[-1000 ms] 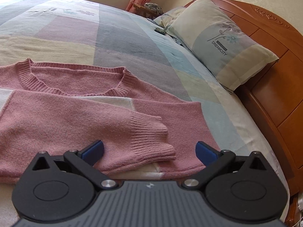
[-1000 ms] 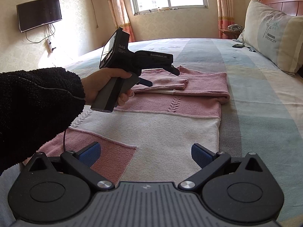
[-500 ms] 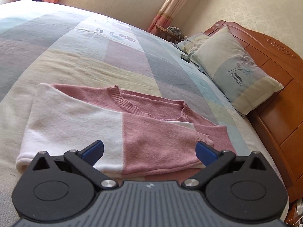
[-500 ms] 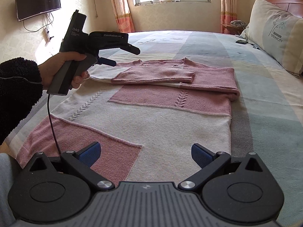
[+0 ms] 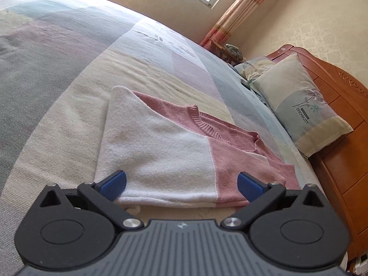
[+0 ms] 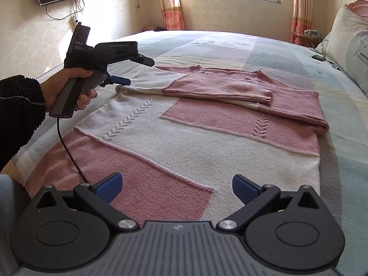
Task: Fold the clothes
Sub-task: 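Lower the pink sleeve onto the folded white sleeve and open the left gripper, then withdraw the open left gripper from the folded sleeves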
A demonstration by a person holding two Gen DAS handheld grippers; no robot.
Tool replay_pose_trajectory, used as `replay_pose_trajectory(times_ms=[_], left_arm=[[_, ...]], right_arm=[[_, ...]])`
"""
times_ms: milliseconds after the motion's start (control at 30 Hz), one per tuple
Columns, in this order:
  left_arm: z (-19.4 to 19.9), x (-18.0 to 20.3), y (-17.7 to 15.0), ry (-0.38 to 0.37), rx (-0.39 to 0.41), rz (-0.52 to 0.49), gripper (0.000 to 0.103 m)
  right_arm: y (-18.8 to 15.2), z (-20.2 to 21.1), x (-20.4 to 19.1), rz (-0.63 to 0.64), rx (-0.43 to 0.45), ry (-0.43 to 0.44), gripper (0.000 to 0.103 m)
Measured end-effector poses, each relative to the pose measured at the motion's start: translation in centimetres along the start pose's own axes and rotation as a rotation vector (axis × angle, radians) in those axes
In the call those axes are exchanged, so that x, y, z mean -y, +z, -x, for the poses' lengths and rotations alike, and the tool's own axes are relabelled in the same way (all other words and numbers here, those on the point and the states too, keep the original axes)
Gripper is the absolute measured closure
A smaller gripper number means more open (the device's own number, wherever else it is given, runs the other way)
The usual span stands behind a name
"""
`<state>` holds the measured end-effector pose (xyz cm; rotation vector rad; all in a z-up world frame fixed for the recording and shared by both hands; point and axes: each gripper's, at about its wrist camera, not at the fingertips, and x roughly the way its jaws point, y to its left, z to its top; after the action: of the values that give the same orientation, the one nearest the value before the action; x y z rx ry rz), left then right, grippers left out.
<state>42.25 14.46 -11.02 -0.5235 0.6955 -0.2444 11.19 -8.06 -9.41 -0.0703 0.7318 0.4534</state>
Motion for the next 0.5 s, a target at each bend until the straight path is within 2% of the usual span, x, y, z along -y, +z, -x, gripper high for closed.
replay_pose_trajectory(times_ms=[133,233,333,433,500], left_arm=[[0.2,0.3,1.7,-0.027,0.022,0.042,0.001],[-0.5,0.9,3.9,-0.038,0.044,0.031,0.001],[-3.0,0.9,5.8,-0.027,0.031,0.028,0.001],[-6.0,-0.1,6.3,0.035,0.000,0.045,0.001],[-7.2,-0.8,6.4,0.039,0.011,0.047,0.001]], right_arm=[[0.0,-0.1,0.4,-0.022,-0.004,0.001,0.000],[0.0,0.0,0.3,-0.018,0.000,0.006,0.000],[-0.1,-0.1,0.2,-0.009,-0.007,0.006,0.000],[-0.1,-0.4,0.2,-0.007,-0.017,0.001,0.000],[0.0,-0.6,0.3,-0.013,-0.021,0.003,0.000]])
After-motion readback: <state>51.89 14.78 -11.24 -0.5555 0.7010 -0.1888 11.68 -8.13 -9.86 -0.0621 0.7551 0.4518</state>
